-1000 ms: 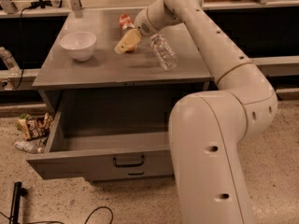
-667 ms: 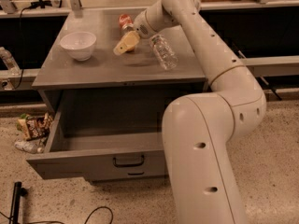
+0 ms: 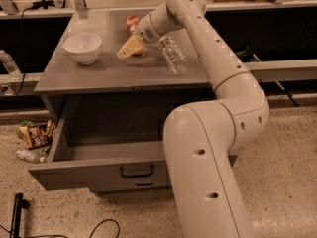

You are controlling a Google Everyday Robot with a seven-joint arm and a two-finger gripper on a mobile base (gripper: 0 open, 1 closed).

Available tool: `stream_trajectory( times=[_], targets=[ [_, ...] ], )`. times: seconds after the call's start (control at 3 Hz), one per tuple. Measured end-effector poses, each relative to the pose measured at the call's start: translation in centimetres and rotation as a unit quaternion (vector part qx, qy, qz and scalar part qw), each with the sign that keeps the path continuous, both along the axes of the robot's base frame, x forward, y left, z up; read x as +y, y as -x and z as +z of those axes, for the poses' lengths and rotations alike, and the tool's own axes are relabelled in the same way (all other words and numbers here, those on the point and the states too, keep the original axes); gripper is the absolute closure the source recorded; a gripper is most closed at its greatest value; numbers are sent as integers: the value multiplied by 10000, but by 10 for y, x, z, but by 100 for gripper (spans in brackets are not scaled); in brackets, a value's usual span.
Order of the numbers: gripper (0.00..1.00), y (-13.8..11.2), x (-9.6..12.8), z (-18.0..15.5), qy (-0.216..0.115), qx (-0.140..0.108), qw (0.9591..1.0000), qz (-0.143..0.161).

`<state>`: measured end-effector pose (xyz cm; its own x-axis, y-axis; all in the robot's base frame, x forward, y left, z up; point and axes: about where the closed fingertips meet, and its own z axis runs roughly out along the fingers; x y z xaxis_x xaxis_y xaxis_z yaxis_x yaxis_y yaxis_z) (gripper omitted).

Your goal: Place orange into top drawer

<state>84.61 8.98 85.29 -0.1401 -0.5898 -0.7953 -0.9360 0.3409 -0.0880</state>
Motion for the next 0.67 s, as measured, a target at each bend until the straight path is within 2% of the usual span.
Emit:
stream_trajectory(
  times=[0.33,0.67],
  targets=[
    [54,3,-2,-11,44,162,9999,28],
    [85,6,-8,-9,1,212,9998,56]
  ],
)
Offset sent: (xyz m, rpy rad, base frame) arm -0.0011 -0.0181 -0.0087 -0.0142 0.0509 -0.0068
